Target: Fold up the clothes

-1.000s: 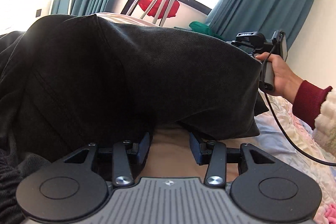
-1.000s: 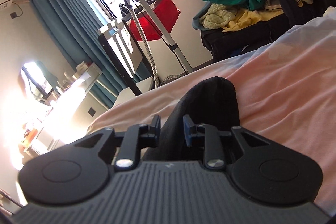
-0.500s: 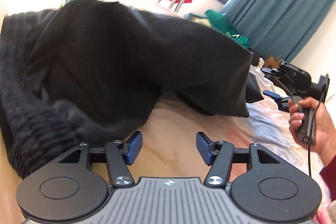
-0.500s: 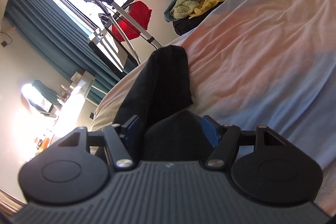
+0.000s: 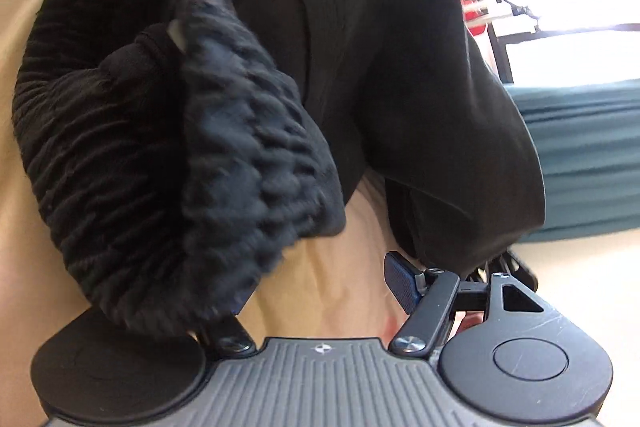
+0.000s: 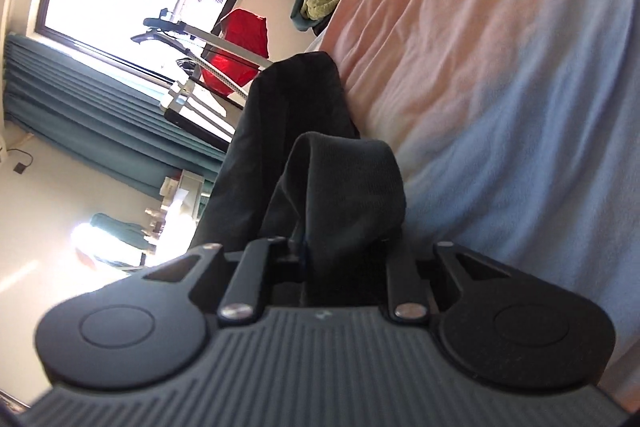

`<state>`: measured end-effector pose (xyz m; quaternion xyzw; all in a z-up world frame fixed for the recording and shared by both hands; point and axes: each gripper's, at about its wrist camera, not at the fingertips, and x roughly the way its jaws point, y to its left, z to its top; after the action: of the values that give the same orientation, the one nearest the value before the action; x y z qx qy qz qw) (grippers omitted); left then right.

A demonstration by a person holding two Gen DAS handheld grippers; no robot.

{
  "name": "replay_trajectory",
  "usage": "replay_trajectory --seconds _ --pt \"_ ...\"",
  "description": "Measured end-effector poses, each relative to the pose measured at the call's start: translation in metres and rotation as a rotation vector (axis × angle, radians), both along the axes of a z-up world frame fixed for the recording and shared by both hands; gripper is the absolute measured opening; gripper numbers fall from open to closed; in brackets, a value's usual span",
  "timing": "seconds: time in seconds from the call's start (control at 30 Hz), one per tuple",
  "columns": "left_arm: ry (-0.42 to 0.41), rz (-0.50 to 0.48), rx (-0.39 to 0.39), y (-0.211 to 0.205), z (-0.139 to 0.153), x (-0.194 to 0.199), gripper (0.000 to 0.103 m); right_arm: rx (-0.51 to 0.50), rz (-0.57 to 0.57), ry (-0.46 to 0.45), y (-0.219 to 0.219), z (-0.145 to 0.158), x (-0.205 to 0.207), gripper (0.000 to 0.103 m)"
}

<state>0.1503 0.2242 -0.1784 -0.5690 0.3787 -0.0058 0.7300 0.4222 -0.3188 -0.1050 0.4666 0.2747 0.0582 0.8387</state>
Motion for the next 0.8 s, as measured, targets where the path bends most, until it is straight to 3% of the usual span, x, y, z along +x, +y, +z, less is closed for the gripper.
replay_trajectory --seconds 0.13,0.23,0.37,0.5,0.63,0.8 --pt "0.018 0.129 -0.225 0.026 -0.018 -0.010 0.069 -0.211 -0.062 -0.111 0.011 0.040 -0.018 0.009" --pt "0.035 0.186 -0.349 0.039 -0.024 -0.023 0.063 -0.304 -0.119 -0.190 0.005 0.074 -0.044 0.009" --pt "0.056 0.225 -0.400 0.043 -0.023 -0.036 0.054 -0.335 -0.254 -0.279 -0.031 0.117 -0.096 0.008" --pt "0.070 0.251 -0.417 0.045 -0.015 -0.048 0.049 -0.358 -0.384 -0.294 -0.082 0.134 -0.158 0.008" --pt "0.078 0.269 -0.403 0.045 -0.006 -0.059 0.043 -0.331 -0.441 -0.202 -0.118 0.105 -0.206 0.008" --pt "0.088 0.276 -0.327 0.043 0.012 -0.068 0.020 -0.040 -0.454 -0.062 -0.153 0.042 -0.229 0.008"
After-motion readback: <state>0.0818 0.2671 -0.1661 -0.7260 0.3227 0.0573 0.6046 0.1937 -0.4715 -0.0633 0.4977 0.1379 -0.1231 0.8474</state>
